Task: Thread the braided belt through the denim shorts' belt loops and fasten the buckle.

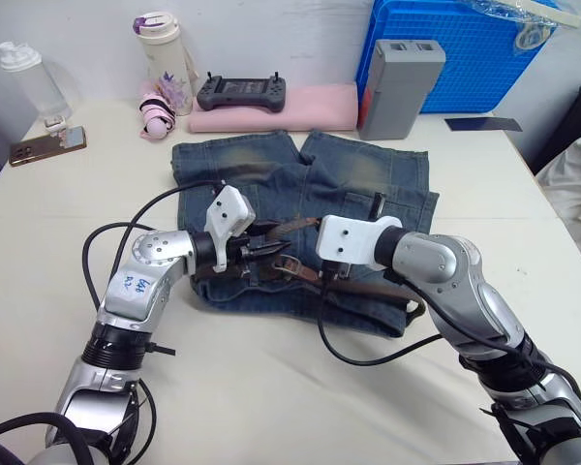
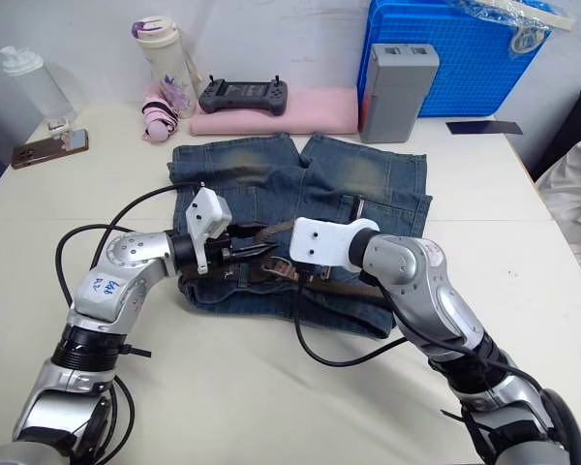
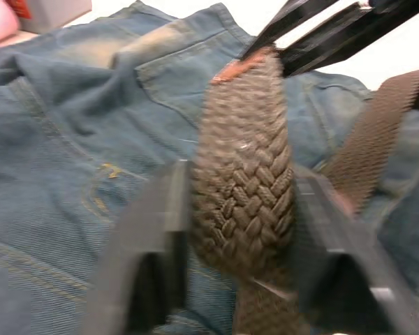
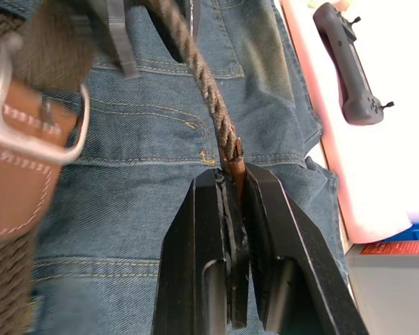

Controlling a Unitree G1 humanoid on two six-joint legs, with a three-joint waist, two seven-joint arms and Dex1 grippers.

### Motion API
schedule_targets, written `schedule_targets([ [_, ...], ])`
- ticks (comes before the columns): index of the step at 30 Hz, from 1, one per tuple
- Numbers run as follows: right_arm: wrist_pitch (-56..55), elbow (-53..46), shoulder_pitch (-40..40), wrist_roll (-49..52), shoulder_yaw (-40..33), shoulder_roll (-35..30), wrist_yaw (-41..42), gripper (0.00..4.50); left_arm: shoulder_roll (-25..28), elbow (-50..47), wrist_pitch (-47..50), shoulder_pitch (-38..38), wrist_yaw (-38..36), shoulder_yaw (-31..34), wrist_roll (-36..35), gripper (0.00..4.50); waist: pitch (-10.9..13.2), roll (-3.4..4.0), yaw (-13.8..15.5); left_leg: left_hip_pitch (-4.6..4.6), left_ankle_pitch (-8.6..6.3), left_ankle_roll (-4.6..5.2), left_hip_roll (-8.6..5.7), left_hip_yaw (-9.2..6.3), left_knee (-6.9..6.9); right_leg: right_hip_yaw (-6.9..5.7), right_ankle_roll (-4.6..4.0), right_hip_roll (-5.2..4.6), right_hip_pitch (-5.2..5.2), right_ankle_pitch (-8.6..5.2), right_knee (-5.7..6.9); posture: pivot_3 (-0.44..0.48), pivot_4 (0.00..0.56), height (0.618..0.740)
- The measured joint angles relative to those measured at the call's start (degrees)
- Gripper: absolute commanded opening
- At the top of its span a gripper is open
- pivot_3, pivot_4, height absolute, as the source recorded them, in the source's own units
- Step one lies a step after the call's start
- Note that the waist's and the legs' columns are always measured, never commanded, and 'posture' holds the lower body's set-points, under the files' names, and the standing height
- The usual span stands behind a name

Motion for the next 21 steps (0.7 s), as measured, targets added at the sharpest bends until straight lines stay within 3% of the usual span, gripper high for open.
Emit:
schedule_targets([
  [1,0.1,0.0,0.0,0.0,0.0,0.0,0.0,0.0,-0.4,0.0,-0.1,0.2,0.5,0.0,0.4,0.14,0.0,0.0,0.0,0.0,0.0,0.0,0.0,0.0,0.0,0.0,0.0,0.0,0.0,0.0,0.0,0.0,0.15,0.725],
  [2,0.1,0.0,0.0,0.0,0.0,0.0,0.0,0.0,-0.6,0.0,-0.1,0.3,0.8,0.0,0.6,0.04,0.0,0.0,0.0,0.0,0.0,0.0,0.0,0.0,0.0,0.0,0.0,0.0,0.0,0.0,0.01,0.0,0.15,0.725],
  [9,0.5,0.0,0.0,-0.4,-0.1,0.3,0.0,0.0,-2.7,0.0,-0.1,0.9,3.5,0.3,1.6,0.04,0.0,0.0,0.0,0.0,0.0,0.0,0.0,0.0,0.01,0.0,0.0,-0.01,0.0,0.0,0.01,0.0,0.15,0.725],
  [13,5.7,-1.0,0.5,1.7,-3.8,5.5,-2.2,1.57,-6.2,-0.2,1.7,1.8,7.2,1.9,0.9,0.0,0.0,0.0,0.0,0.0,0.0,0.0,0.01,0.0,0.01,-0.01,0.0,-0.01,0.0,0.0,0.04,0.0,0.15,0.725],
  [16,12.0,-1.4,0.5,2.1,-6.0,5.8,-3.0,3.01,-8.5,-1.1,4.1,3.2,9.2,3.8,-1.4,0.0,0.0,0.0,0.1,0.0,0.0,0.0,-0.02,-0.01,0.03,-0.01,0.01,-0.06,0.01,0.0,0.03,0.0,0.15,0.725],
  [21,19.8,0.3,0.7,3.2,-8.4,5.9,-3.8,3.01,-10.2,-3.4,7.7,4.2,10.7,6.2,-5.1,0.0,0.0,0.0,0.1,0.0,0.0,0.0,-0.02,-0.02,0.01,-0.02,0.01,-0.06,0.01,0.0,0.02,0.0,0.15,0.725],
])
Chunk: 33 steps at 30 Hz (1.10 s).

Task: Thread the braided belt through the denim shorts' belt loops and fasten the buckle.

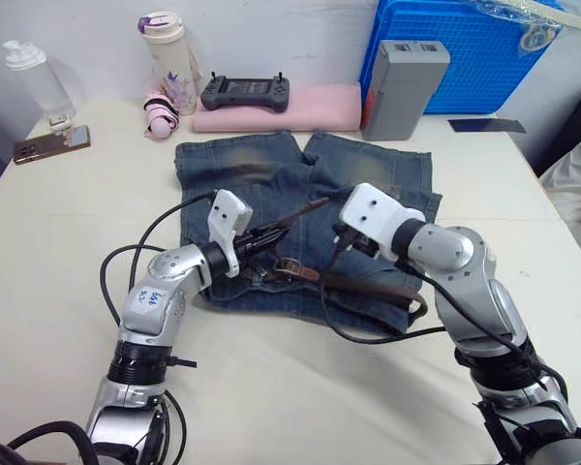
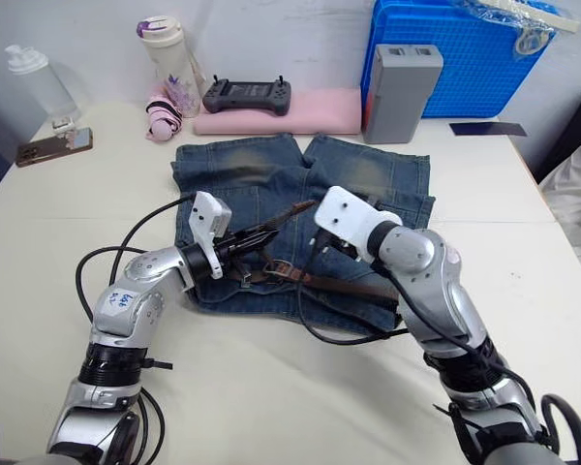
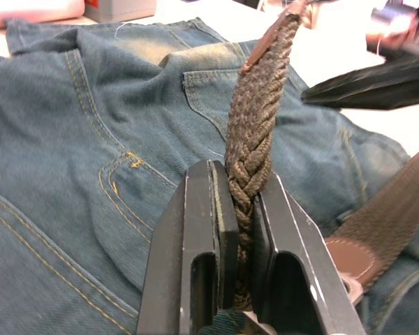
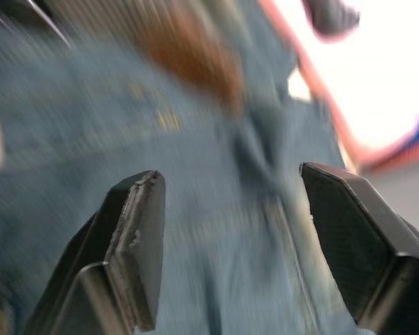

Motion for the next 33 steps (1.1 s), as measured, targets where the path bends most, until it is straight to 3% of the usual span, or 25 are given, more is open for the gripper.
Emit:
schedule_targets([
  [2,3.7,-0.1,0.0,2.5,-1.8,3.3,-0.8,3.01,-1.9,-1.1,1.1,0.0,1.0,1.0,-1.9,0.0,0.0,0.0,-0.2,0.01,0.0,0.0,0.01,0.01,0.0,0.01,0.0,0.01,0.0,0.0,0.01,0.0,0.15,0.725],
  [8,11.0,-3.4,0.5,11.9,-1.4,10.1,0.4,0.13,-6.7,-4.9,4.8,2.3,3.4,4.4,-9.6,0.0,0.0,0.0,-0.1,0.01,0.0,0.0,0.01,-0.01,-0.02,0.01,0.0,0.01,0.0,0.0,0.0,0.0,0.15,0.725],
  [17,11.7,2.0,2.1,15.9,10.3,11.5,-3.0,0.05,-7.4,-9.8,8.9,7.7,8.0,6.2,-13.8,0.0,0.0,0.0,-0.2,0.04,-0.01,-0.01,-0.02,-0.01,-0.02,0.02,0.0,0.0,0.0,0.0,0.01,0.0,0.15,0.725],
  [23,6.6,2.9,1.4,14.9,16.6,6.7,-4.1,0.05,-0.2,-12.7,9.0,15.3,8.0,10.8,-14.6,0.0,-0.1,0.06,-0.3,0.39,-0.06,-0.08,-0.01,0.01,-0.14,0.08,-0.01,0.01,0.23,-0.01,-0.06,0.0,0.15,0.725],
  [28,5.3,3.2,1.5,15.5,16.5,6.4,-4.8,0.05,1.1,-12.9,7.4,22.2,6.9,12.5,-15.3,0.0,-0.2,-0.11,-0.2,0.4,-0.1,-0.06,-0.02,-0.01,-0.1,0.1,-0.01,-0.09,0.27,-0.01,-0.25,0.0,0.15,0.725],
  [33,6.7,3.3,2.3,19.7,11.8,8.5,-4.7,0.05,0.4,-13.3,6.0,23.0,8.0,12.6,-15.9,0.0,-0.2,-0.11,-0.2,0.36,-0.12,-0.08,0.0,-0.01,-0.14,0.11,-0.03,-0.08,0.21,-0.01,-0.24,0.0,0.15,0.725],
])
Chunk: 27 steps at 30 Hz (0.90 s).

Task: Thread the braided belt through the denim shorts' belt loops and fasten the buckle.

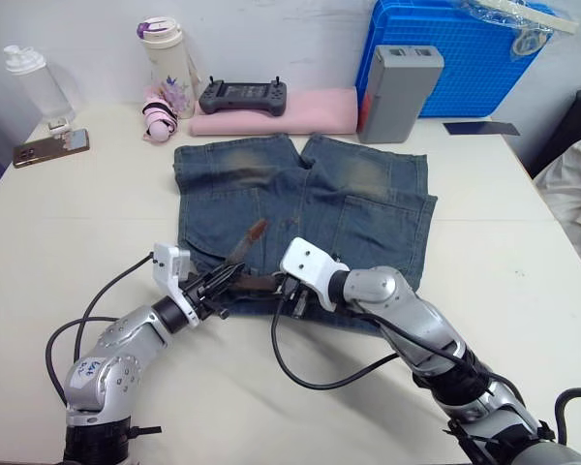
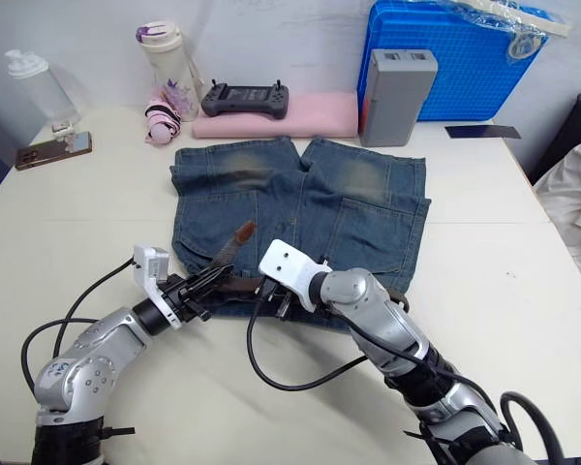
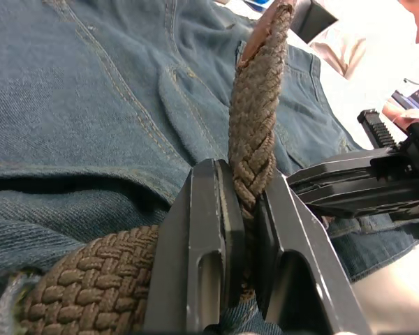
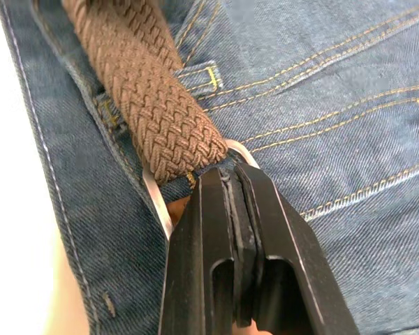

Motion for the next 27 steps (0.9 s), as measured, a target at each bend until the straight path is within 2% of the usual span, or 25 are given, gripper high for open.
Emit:
schedule_targets([
  [5,6.7,-4.1,0.4,7.5,-9.0,0.1,1.3,0.05,-0.1,0.1,-1.7,0.1,0.6,-0.4,0.1,0.0,0.0,0.03,0.0,-0.13,-0.05,0.08,0.0,0.0,-0.04,0.0,0.0,0.0,-0.08,0.0,0.06,0.0,0.15,0.725],
  [8,8.3,-5.8,0.4,9.6,-11.1,-0.2,1.2,0.05,-0.1,0.1,-2.0,0.5,0.6,-0.6,0.1,0.0,0.0,0.04,-0.1,-0.12,-0.05,0.08,0.01,0.0,-0.14,0.0,0.0,0.0,-0.1,0.0,0.04,0.0,0.15,0.725],
  [14,8.6,-6.0,1.5,11.1,-9.8,-2.3,0.2,0.05,0.2,0.1,-2.5,1.0,0.6,-0.8,0.1,0.0,0.0,0.07,0.0,-0.12,-0.05,0.09,0.01,0.02,-0.16,0.01,0.0,-0.01,-0.11,0.0,-0.11,0.0,0.15,0.725],
  [27,6.7,-4.9,1.4,11.5,-3.8,-2.4,-1.7,0.05,0.4,0.1,-2.9,0.8,0.8,-1.7,0.3,0.0,0.1,0.09,0.0,-0.12,-0.05,0.09,0.0,0.02,-0.19,0.03,-0.01,-0.02,-0.13,0.0,-0.12,0.0,0.15,0.725],
])
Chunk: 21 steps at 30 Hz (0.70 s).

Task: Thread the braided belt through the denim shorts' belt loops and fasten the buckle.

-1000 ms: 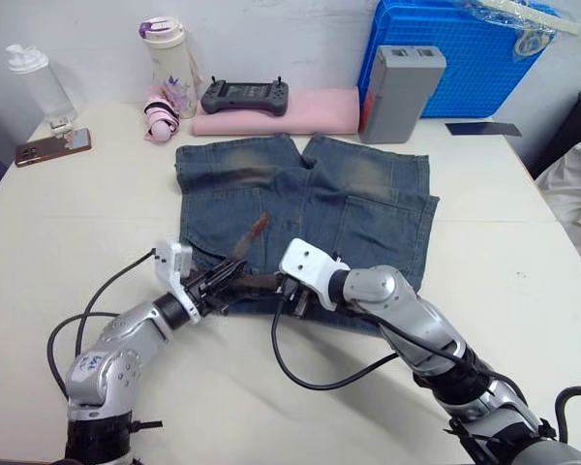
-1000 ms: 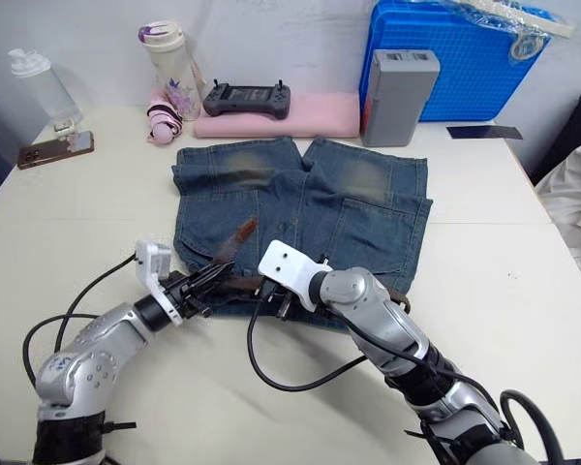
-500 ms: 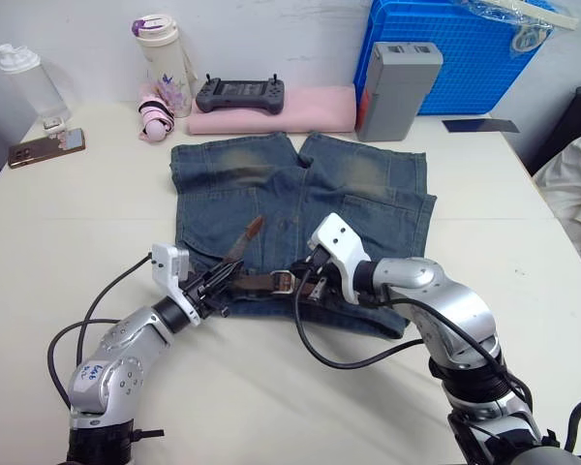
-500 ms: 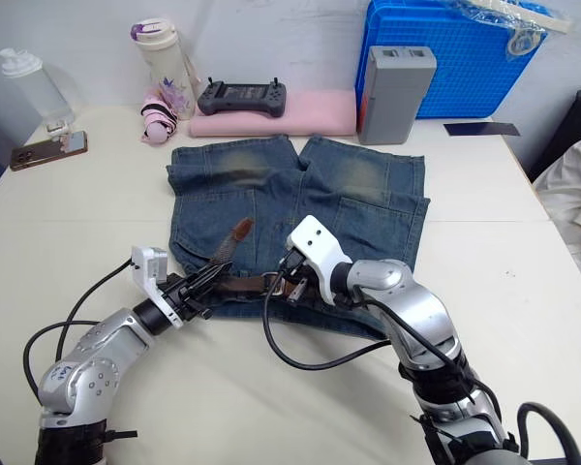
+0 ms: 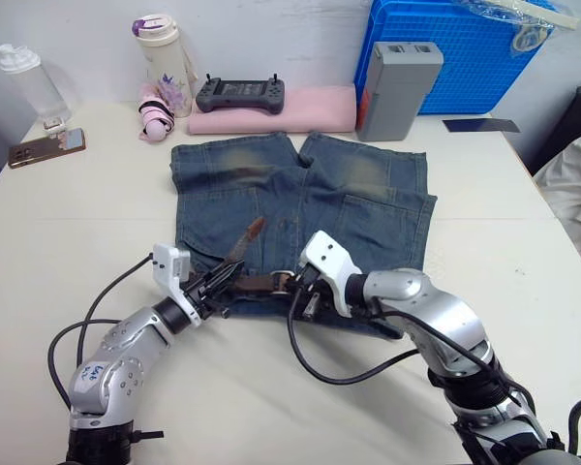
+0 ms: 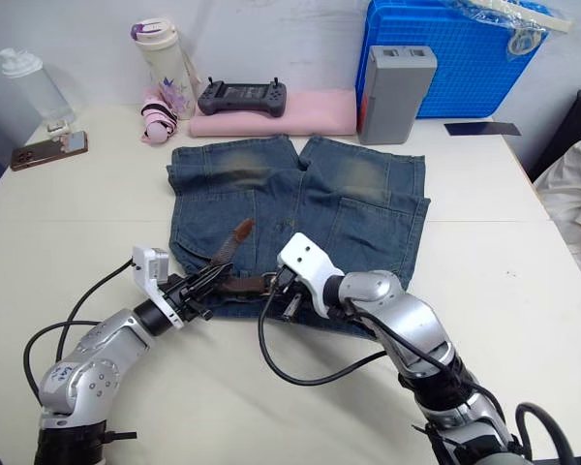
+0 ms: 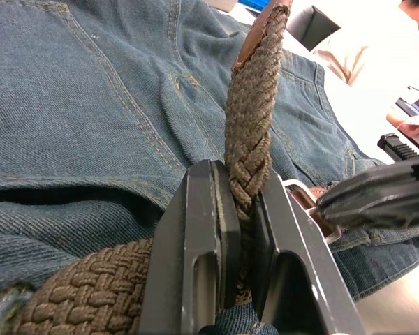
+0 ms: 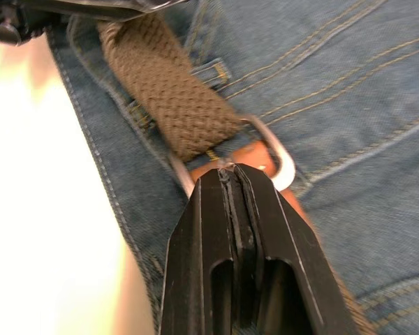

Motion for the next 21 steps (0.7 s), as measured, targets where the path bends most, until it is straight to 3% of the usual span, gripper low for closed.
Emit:
schedule_targets([
  [14,-1.4,4.5,-6.2,-0.5,4.9,-0.7,-0.4,0.05,0.0,0.0,-0.7,-0.4,0.6,-0.9,0.8,0.0,0.0,0.02,0.0,0.0,0.0,0.0,0.0,0.0,0.01,0.0,0.0,-0.02,-0.02,0.0,-0.01,0.0,0.15,0.725],
  [21,1.0,3.1,-10.6,4.9,-2.5,-1.5,2.3,0.05,0.0,0.1,-1.1,-0.3,0.5,-1.2,0.9,0.0,0.0,0.04,0.0,-0.01,-0.02,0.02,0.0,0.0,-0.12,-0.01,0.0,-0.02,-0.03,0.0,-0.06,0.0,0.15,0.725],
])
